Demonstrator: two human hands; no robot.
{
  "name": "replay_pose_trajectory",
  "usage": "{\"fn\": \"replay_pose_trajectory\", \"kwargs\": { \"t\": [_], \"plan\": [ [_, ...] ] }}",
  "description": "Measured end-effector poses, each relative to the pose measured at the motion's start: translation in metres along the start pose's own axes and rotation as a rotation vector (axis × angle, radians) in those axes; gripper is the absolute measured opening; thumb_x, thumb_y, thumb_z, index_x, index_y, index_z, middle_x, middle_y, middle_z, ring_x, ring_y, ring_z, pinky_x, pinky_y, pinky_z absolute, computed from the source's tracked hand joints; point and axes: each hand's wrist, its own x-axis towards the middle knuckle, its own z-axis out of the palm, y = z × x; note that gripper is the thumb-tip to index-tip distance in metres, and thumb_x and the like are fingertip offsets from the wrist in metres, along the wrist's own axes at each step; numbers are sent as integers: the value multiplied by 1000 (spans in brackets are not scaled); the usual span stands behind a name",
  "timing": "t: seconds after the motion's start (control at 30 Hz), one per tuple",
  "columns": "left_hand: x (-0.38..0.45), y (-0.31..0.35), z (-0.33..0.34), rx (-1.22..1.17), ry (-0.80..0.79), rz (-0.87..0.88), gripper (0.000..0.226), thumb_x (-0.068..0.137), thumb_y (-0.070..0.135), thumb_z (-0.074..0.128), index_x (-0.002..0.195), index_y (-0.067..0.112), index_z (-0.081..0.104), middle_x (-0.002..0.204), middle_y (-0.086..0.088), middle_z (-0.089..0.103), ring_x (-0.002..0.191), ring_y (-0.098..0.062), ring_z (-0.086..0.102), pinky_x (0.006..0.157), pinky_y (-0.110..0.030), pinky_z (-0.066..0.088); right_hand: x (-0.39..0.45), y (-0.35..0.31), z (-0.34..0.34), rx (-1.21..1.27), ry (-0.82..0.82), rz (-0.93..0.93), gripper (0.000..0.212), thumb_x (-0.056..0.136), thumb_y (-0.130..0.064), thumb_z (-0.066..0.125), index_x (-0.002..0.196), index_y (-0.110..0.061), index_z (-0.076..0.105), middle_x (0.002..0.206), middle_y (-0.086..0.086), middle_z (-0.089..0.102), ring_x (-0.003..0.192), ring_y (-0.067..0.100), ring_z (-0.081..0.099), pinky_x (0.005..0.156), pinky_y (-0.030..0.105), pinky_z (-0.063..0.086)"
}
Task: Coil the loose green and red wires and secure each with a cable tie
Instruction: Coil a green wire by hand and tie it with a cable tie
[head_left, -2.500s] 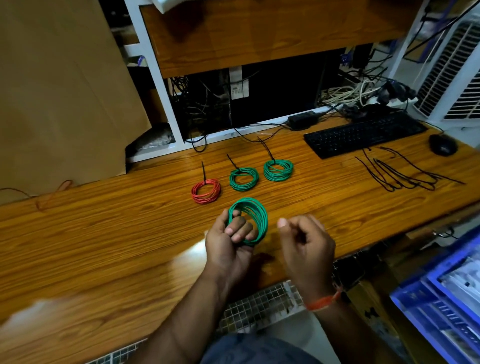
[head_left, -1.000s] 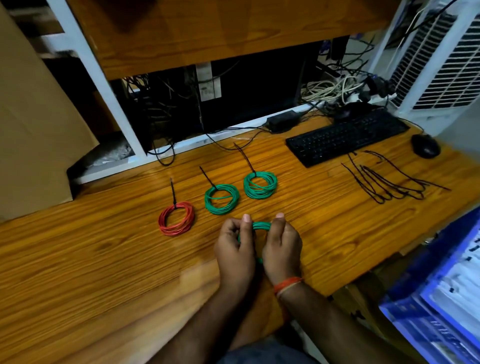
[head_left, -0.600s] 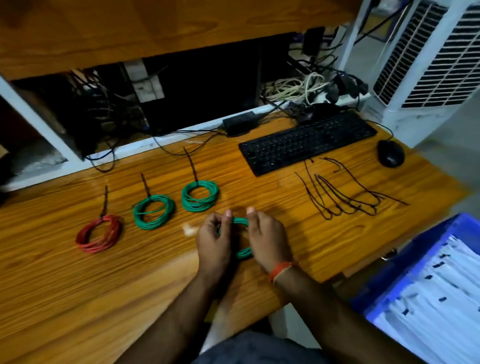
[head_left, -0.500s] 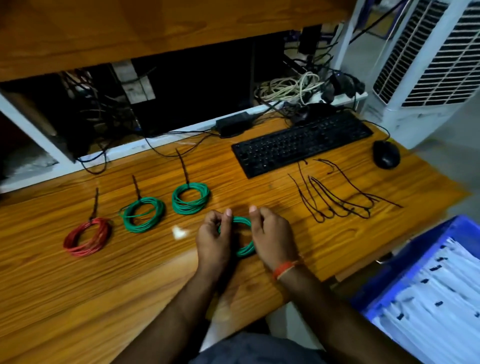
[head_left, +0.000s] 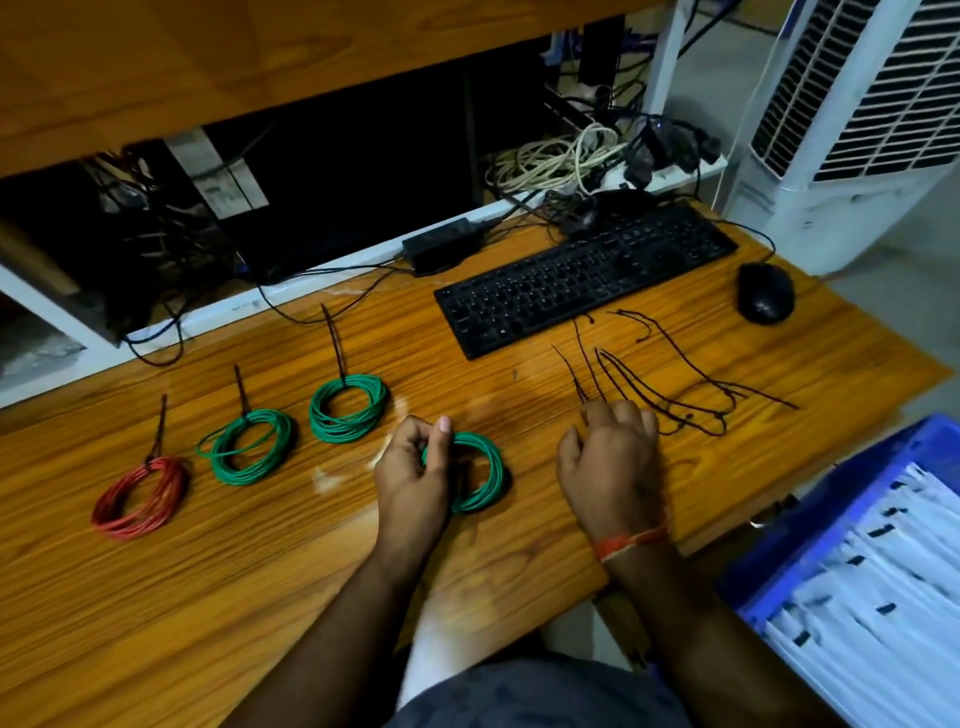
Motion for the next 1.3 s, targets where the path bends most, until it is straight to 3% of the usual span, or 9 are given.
{"fn": "replay_pose_trajectory", "kwargs": {
  "t": [0.1,0.3,0.5,0.73,0.93,1.0,1.13,1.23,1.3],
  "plan": [
    [-2,0,0,-33,-9,-8,30,101,44,61,77,26,54,70,-7,66,69,-31,68,69,-54,55,-1,7,-3,-43,6,13,17,86,-20,70,95,-5,68,89,18,64,91,35,59,92,48,48],
    [-5,3,0,-107,-44,-30,33,95,53,62,79,25,55,72,-11,66,69,-29,65,68,-52,53,0,3,-7,-89,-143,27,16,94,-20,63,96,-7,72,92,15,68,97,32,61,96,45,45],
    [0,-6,-2,-134,5,-48,44,93,61,65,80,21,53,82,-35,58,78,-58,59,71,-71,48,-10,-7,-7,51,-105,-59,9,89,-21,72,94,-13,71,91,9,67,90,27,61,87,38,48],
    [-1,-5,-4,-105,41,18,42,94,64,62,78,25,54,77,-26,59,75,-51,58,69,-67,50,4,-5,-16,-179,-189,76,30,104,-33,48,122,-14,63,119,9,66,115,24,57,105,35,36],
    [-2,-3,-5,-69,48,48,44,95,63,59,79,23,55,76,-21,60,74,-45,59,69,-62,50,1,-23,-15,-147,-360,-88,23,106,-22,44,122,-18,59,122,2,62,120,20,53,101,30,39],
    [-3,-3,-5,-36,54,59,44,95,62,58,78,22,54,76,-19,60,73,-41,59,67,-60,50,0,-26,-10,-14,-339,-130,20,106,-25,46,120,-17,58,117,3,62,111,20,56,92,29,43],
    [-2,-4,-3,-11,86,60,46,95,65,56,78,22,53,73,-17,57,66,-28,52,66,-58,48,-7,-25,-8,665,-327,-83,9,104,-20,52,96,-19,57,84,-2,61,74,14,59,58,20,41],
    [0,-5,-1,22,121,60,41,96,58,56,77,22,53,70,-12,57,66,-18,51,65,-56,48,-11,-34,-21,979,-392,-63,9,101,-11,57,92,-13,60,75,6,68,64,18,65,54,31,48],
    [0,-4,0,24,126,61,42,95,57,55,76,20,52,67,-5,55,65,-14,50,64,-53,46,-16,-40,-25,1140,-468,-30,7,99,-2,58,93,-6,59,81,10,73,65,20,69,54,25,50]
  ]
}}
